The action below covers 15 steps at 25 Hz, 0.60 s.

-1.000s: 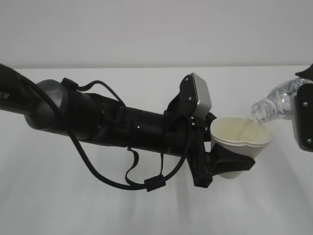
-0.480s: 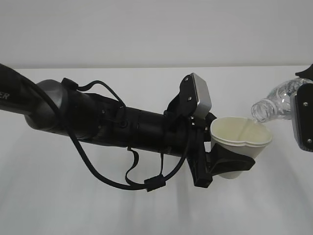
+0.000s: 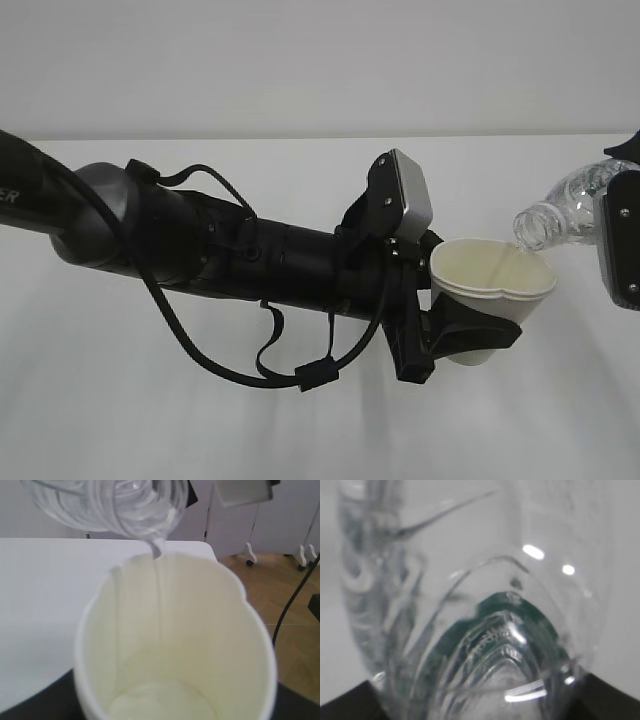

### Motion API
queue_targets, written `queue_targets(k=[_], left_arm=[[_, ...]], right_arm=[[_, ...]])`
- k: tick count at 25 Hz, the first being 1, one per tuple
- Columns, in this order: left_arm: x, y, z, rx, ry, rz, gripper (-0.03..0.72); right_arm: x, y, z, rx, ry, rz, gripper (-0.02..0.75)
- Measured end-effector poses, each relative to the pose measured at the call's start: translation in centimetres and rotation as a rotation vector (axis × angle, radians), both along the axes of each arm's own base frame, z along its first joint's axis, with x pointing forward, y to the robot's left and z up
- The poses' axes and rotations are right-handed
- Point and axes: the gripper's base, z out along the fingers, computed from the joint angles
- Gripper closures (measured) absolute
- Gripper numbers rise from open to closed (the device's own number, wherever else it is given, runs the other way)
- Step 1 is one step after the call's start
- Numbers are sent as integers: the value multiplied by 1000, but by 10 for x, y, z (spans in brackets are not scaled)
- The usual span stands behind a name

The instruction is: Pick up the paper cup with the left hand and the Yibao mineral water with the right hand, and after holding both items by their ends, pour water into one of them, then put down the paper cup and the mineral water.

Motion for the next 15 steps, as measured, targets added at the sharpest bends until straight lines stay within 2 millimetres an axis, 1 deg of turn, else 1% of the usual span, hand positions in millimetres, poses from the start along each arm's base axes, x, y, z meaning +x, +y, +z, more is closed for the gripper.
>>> queue_targets(k=[15], left_arm=[[0, 0, 0, 0, 0, 0, 267]], right_arm=[[0, 0, 0, 0, -2, -1, 276]])
